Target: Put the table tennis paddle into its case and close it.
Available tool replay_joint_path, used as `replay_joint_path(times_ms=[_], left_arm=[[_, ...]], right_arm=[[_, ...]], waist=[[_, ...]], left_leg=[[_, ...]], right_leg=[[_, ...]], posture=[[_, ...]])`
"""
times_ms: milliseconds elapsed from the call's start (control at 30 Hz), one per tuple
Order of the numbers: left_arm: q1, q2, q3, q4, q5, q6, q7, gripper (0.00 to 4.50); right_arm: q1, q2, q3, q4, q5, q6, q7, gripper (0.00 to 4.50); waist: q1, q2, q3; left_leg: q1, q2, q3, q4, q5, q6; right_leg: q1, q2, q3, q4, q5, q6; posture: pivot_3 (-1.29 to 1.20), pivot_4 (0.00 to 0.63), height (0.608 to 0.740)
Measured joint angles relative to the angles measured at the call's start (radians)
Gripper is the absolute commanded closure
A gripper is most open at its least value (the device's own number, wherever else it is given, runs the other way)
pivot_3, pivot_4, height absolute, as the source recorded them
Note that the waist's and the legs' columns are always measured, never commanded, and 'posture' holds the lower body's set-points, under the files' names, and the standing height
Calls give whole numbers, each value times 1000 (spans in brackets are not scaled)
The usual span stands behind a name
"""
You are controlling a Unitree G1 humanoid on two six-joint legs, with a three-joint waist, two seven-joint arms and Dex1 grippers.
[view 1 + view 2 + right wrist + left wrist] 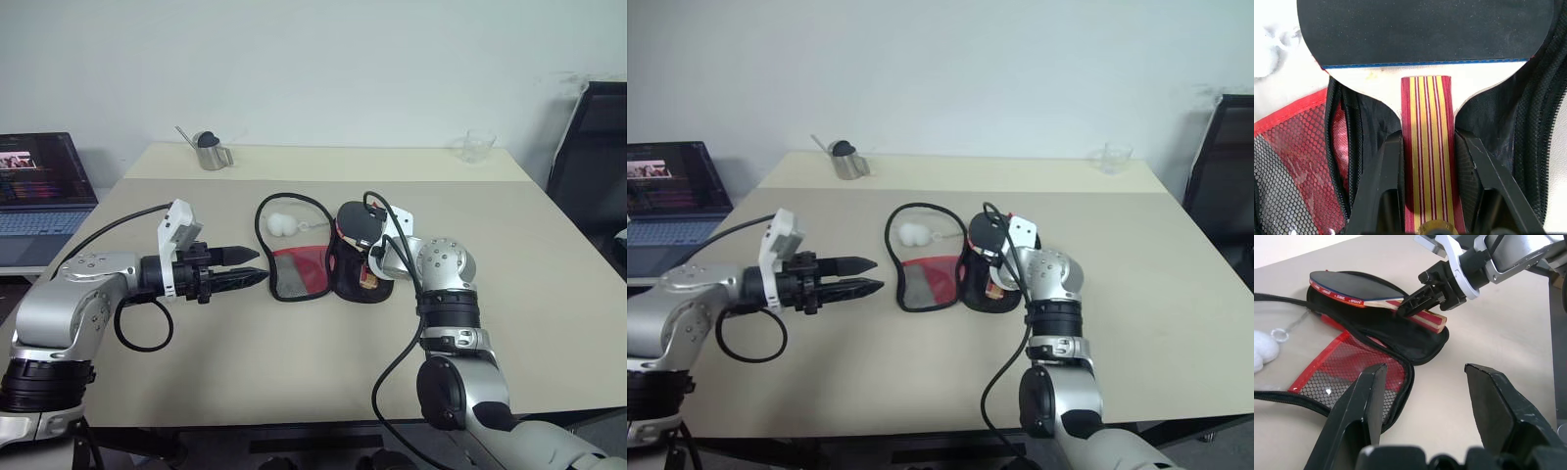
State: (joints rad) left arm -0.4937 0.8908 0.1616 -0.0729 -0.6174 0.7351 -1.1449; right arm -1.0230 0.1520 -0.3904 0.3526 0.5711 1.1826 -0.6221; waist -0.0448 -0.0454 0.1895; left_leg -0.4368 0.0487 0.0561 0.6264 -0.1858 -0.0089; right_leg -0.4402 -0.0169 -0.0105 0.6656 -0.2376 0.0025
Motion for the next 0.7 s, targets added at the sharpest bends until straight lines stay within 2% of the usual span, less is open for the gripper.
replay_joint_path(times_ms=[467, 533, 600, 700], left_arm=[[6, 12, 2, -16, -12, 18, 18, 1710], [9, 12, 2, -17, -12, 21, 20, 1710], [9, 13, 2, -20, -13, 21, 21, 1710], [10, 18, 3, -24, -14, 21, 21, 1710]], right_arm=[[20, -3, 60, 42, 3, -60, -3, 3469], [21, -4, 60, 44, 3, -61, 3, 2720], [23, -4, 60, 60, 15, -58, 11, 2203], [24, -4, 60, 70, 35, -57, 20, 1188]], waist=[[0, 0, 0], [0, 0, 0], [0, 0, 0], [0, 0, 0]], left_leg=[[0, 0, 0, 0, 0, 0], [1, 0, 0, 0, 0, 0], [0, 0, 0, 0, 0, 0], [0, 0, 0, 0, 0, 0]], right_leg=[[1, 0, 0, 0, 0, 0], [1, 0, 0, 0, 0, 0], [1, 0, 0, 0, 0, 0], [1, 0, 0, 0, 0, 0]], posture=[[0, 150, 740], [0, 150, 740], [0, 150, 740], [0, 150, 740]])
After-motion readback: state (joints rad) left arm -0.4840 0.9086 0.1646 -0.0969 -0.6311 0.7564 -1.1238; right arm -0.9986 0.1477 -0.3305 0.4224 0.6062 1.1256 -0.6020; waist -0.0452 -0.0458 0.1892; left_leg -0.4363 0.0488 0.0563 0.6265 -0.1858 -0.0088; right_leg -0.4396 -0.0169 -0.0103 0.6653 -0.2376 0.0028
